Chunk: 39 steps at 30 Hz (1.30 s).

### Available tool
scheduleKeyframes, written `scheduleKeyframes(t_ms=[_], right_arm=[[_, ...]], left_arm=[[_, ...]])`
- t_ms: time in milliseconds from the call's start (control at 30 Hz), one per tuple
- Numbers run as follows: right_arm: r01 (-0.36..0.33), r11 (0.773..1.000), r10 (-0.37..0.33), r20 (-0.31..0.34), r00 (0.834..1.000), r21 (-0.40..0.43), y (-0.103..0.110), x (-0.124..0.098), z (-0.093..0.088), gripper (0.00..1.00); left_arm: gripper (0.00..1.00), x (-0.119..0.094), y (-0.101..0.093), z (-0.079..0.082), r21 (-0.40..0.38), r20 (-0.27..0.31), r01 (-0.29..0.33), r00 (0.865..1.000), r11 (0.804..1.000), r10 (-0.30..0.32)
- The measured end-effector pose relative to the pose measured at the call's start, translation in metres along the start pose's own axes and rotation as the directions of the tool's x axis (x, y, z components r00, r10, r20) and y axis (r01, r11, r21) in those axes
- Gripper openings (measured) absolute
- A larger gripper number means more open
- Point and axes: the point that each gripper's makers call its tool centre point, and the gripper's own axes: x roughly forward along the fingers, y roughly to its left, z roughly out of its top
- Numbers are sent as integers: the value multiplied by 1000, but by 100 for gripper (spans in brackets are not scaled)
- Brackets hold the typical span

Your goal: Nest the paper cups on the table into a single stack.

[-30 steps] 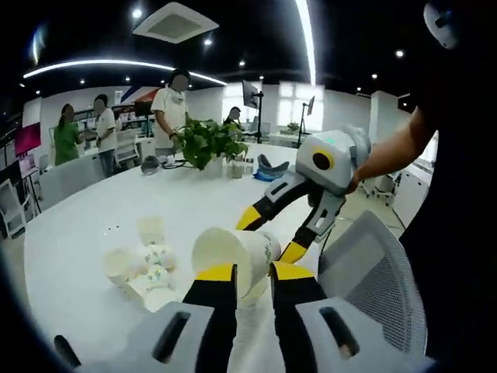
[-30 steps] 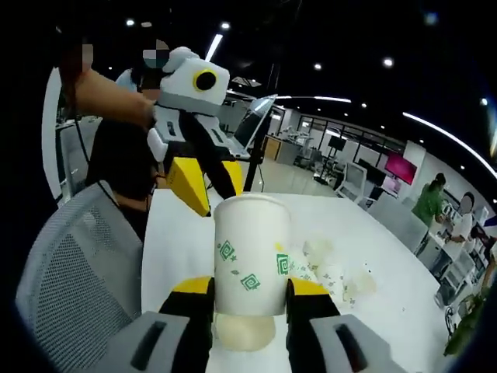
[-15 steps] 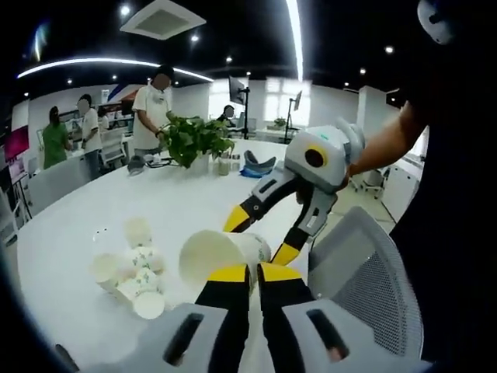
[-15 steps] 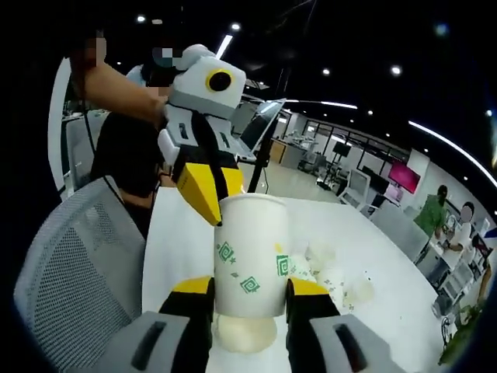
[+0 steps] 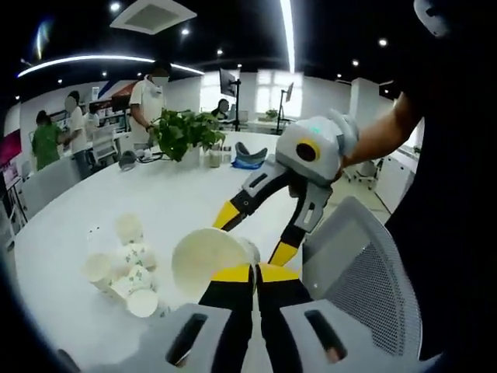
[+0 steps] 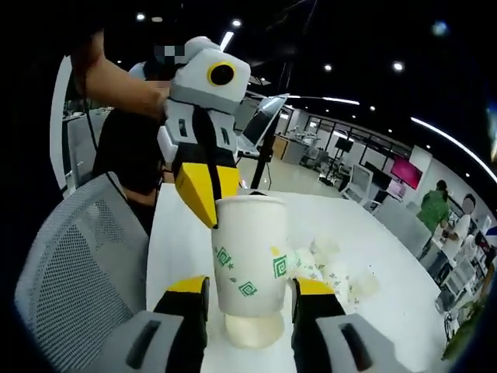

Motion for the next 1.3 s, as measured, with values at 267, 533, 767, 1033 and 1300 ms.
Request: scheduleKeyframes(t_ms=[267, 533, 767, 1033, 1300], right_arm=[[27, 997, -26, -11, 1000, 66, -8, -9, -11, 48], [50, 991, -47, -30, 998, 124, -13, -19, -25, 55], [78, 983, -70, -55, 996, 165, -18, -29, -42, 59], [110, 974, -96, -77, 992, 198, -19, -41, -56, 61], [131, 965, -114, -84, 990, 228, -17, -50, -64, 63]], left_arm=[[0, 9, 3, -3, 42, -46, 3, 999, 999, -1], [0, 20, 7, -6, 95, -94, 14, 996, 995, -5], [0, 29, 7, -10, 153, -154, 30, 988, 988, -6], [0, 41, 7, -15, 207, -215, 64, 976, 976, -19], [0, 49, 8, -23, 245, -273, 96, 962, 965, -27]])
